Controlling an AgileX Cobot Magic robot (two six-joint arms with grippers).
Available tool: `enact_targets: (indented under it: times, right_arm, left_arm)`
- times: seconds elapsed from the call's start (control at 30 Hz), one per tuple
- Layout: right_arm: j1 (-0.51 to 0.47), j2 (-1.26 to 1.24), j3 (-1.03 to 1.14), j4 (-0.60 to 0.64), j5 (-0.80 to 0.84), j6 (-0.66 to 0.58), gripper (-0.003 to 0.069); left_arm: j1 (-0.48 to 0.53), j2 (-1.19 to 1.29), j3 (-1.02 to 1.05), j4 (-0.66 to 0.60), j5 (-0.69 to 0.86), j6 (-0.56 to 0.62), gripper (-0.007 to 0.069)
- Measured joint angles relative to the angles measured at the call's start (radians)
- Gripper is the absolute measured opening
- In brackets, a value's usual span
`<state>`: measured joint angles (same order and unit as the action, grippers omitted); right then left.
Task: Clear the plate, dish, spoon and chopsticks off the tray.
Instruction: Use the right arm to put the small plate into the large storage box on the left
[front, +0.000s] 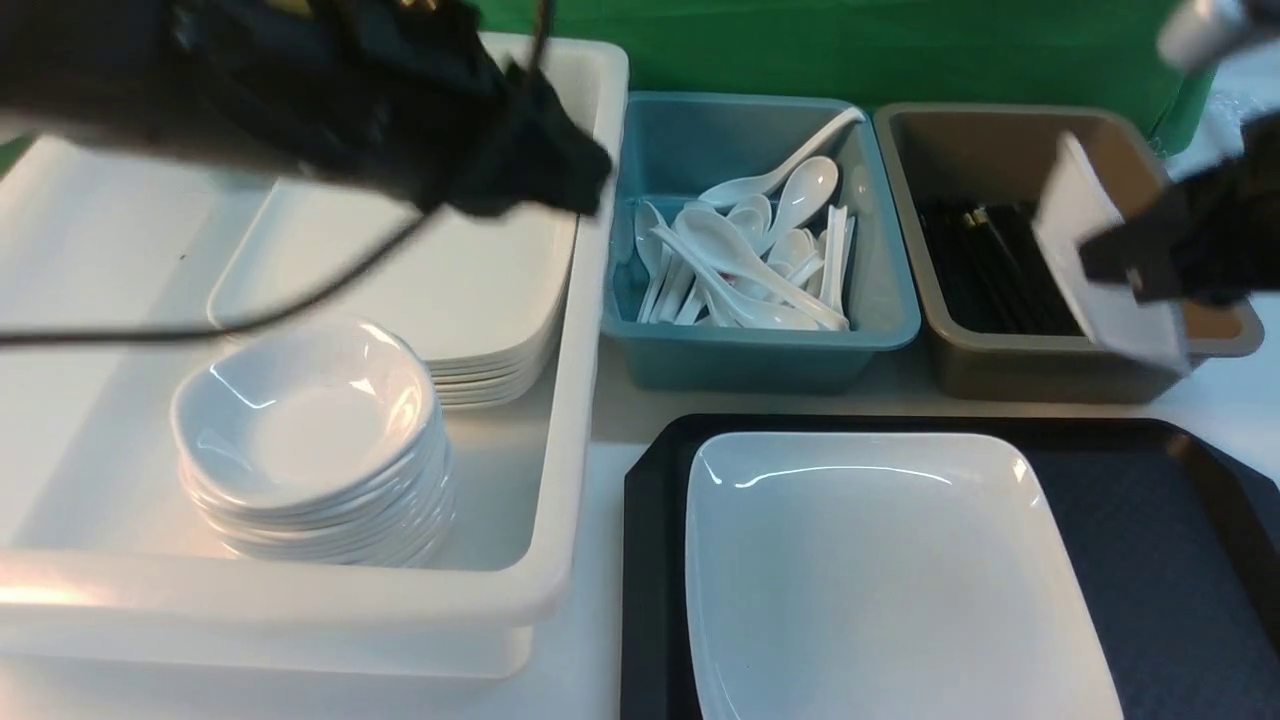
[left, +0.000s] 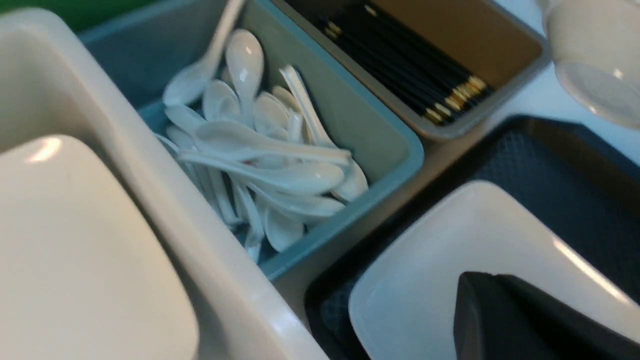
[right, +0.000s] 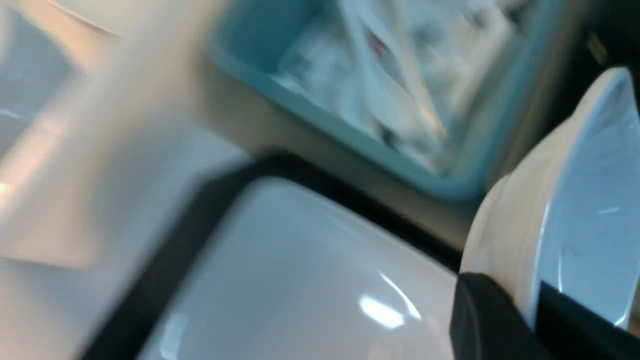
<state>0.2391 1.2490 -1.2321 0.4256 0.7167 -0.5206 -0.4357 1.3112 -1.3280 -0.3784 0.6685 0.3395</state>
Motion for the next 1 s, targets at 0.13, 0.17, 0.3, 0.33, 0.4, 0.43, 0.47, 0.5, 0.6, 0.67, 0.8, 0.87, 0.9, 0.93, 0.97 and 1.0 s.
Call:
enact_targets:
  times: [0.13, 0.17, 0.3, 0.33, 0.4, 0.43, 0.47, 0.5, 0.6, 0.67, 0.8, 0.87, 0.9, 0.93, 0.97, 1.0]
  right_arm:
    - [0.178, 0.039, -0.107, 0.084, 0.0, -0.059, 0.0061]
    - [0.221, 0.062, -0.14, 0.089, 0.0, -0.066, 0.0061]
    - [0.423, 0.185, -0.272, 0.102, 0.0, -0.073, 0.0061]
    - [0.468, 0.225, -0.309, 0.102, 0.0, -0.073, 0.0061]
    - [0.538, 0.304, -0.373, 0.092, 0.0, -0.073, 0.0061]
    - [0.578, 0.367, -0.422, 0.078, 0.0, -0.073, 0.0061]
    - [0.585, 0.367, -0.422, 0.075, 0.0, -0.073, 0.0061]
    - [0.624, 0.438, -0.477, 0.05, 0.0, -0.073, 0.0061]
    - [0.689, 0.558, -0.57, -0.019, 0.0, -0.073, 0.0061]
    - [0.711, 0.611, -0.611, -0.064, 0.0, -0.072, 0.0061]
    - [0.74, 0.71, -0.681, -0.168, -0.009, -0.066, 0.0062]
    - [0.745, 0.738, -0.694, -0.203, -0.035, -0.066, 0.0069]
    - [0.747, 0.748, -0.695, -0.214, -0.046, -0.066, 0.0075]
    - [0.749, 0.759, -0.696, -0.223, -0.059, -0.066, 0.0087]
    - [0.751, 0.767, -0.697, -0.227, -0.071, -0.063, 0.0111]
    - [0.753, 0.772, -0.697, -0.229, -0.079, -0.058, 0.0144]
  left_arm:
    - [0.145, -0.042, -0.063, 0.004, 0.024, -0.009, 0.0004]
    - [0.18, -0.059, -0.068, 0.004, 0.034, -0.018, 0.0004]
    - [0.357, -0.12, -0.072, 0.008, 0.133, -0.045, 0.0004]
    - [0.402, -0.135, -0.069, 0.009, 0.162, -0.049, 0.0004]
    - [0.488, -0.165, -0.053, 0.011, 0.207, -0.051, 0.0004]
    - [0.534, -0.191, -0.038, 0.011, 0.221, -0.052, 0.0004]
    - [0.542, -0.195, -0.035, 0.011, 0.222, -0.051, 0.0004]
    - [0.589, -0.224, -0.016, 0.011, 0.229, -0.051, 0.0004]
    - [0.667, -0.282, 0.022, 0.011, 0.235, -0.051, 0.0004]
    - [0.686, -0.31, 0.034, 0.011, 0.235, -0.05, 0.0004]
    - [0.695, -0.359, 0.071, 0.005, 0.225, -0.048, 0.0004]
    - [0.695, -0.368, 0.086, -0.007, 0.218, -0.046, 0.0004]
    - [0.695, -0.37, 0.09, -0.011, 0.218, -0.043, 0.0004]
    - [0.695, -0.371, 0.092, -0.018, 0.219, -0.038, 0.0004]
    - [0.695, -0.371, 0.093, -0.028, 0.219, -0.034, 0.0004]
    - [0.695, -0.371, 0.094, -0.037, 0.218, -0.032, 0.0004]
